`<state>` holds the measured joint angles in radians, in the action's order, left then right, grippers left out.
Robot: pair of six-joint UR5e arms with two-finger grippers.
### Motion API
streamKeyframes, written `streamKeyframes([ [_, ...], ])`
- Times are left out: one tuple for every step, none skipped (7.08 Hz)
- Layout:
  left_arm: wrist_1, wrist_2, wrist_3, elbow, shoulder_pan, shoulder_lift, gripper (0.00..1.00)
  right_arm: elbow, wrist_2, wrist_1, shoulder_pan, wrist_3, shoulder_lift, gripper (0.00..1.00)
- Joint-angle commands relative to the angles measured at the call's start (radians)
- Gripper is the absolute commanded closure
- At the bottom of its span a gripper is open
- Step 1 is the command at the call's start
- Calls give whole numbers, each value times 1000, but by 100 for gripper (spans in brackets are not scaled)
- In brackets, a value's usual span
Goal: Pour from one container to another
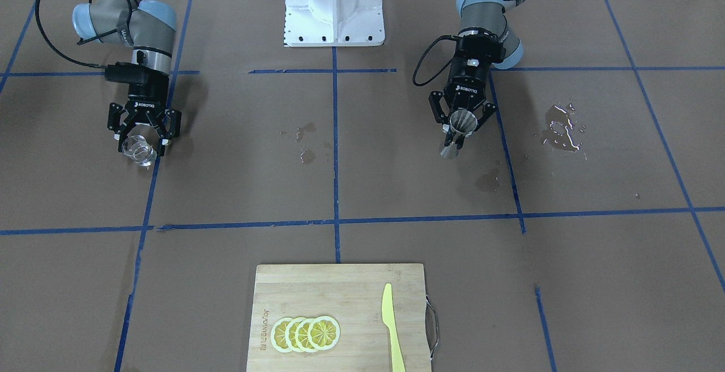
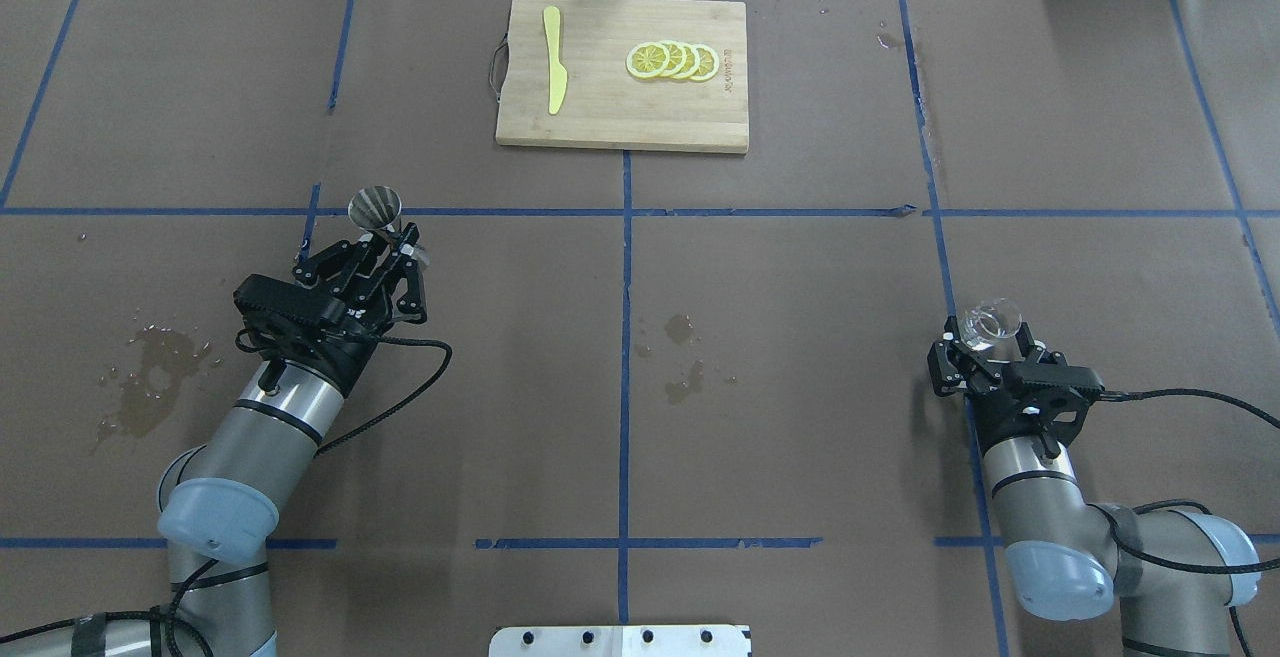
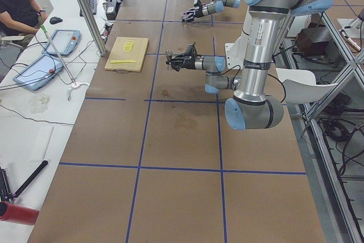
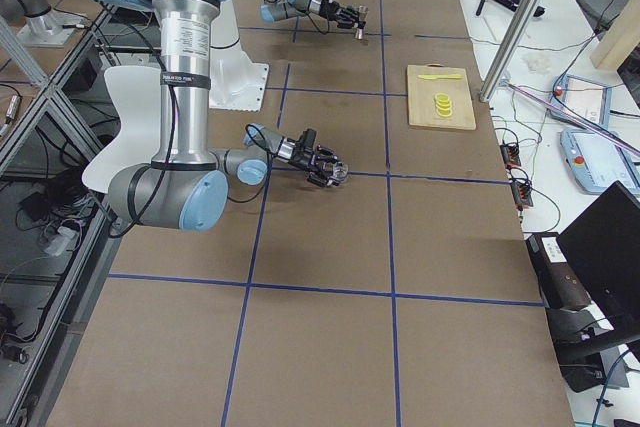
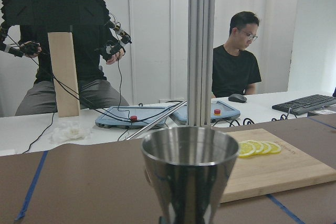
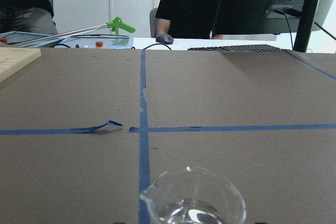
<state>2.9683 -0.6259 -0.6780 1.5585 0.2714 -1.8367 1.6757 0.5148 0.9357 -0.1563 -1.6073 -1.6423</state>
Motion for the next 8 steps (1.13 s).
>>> streamKeyframes([
  [0, 0, 0, 0, 0, 1, 100, -5, 7, 0, -2, 4, 4, 14],
  [0, 0, 0, 0, 0, 1, 100, -5, 13, 0, -5, 7, 4, 15],
  [0, 0, 0, 0, 0, 1, 100, -5, 14, 0, -6, 9, 4, 19],
  [0, 0, 2, 0, 0, 1, 100, -5, 14, 0, -6, 9, 4, 23],
  [0, 0, 3, 0, 0, -1, 100, -5, 16, 0, -8, 9, 6, 34],
  [0, 0, 5, 0, 0, -1, 100, -4, 30, 0, -8, 9, 4, 48],
  [0, 0, 6, 0, 0, -1, 100, -4, 37, 0, -9, 18, 4, 68],
  [0, 0, 6, 0, 0, -1, 100, 4, 47, 0, -12, 27, 3, 95],
])
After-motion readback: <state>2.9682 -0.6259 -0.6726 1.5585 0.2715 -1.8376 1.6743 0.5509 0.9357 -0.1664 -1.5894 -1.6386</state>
